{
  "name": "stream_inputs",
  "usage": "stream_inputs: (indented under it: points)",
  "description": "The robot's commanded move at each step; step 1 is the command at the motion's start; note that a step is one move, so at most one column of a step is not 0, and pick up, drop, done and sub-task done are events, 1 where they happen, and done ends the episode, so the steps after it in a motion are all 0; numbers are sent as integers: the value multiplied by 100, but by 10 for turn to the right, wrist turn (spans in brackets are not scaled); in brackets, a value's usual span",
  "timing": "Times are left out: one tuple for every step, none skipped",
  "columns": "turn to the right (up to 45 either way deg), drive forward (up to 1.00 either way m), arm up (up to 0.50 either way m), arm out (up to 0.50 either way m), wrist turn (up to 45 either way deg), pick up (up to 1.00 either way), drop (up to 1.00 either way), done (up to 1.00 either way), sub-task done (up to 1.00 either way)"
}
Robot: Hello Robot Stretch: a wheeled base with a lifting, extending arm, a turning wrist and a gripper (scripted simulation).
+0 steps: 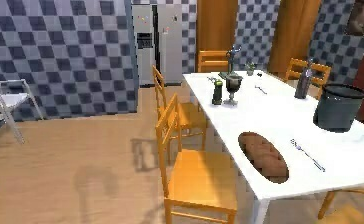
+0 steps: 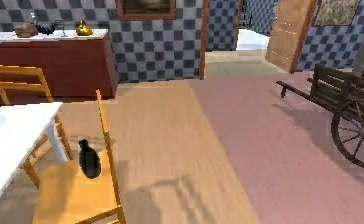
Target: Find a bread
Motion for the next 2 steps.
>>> stream_inputs:
  points:
    - [240, 0, 0, 0, 0, 0, 0, 0, 0]
    - [0, 0, 0, 0, 0, 0, 0, 100, 0]
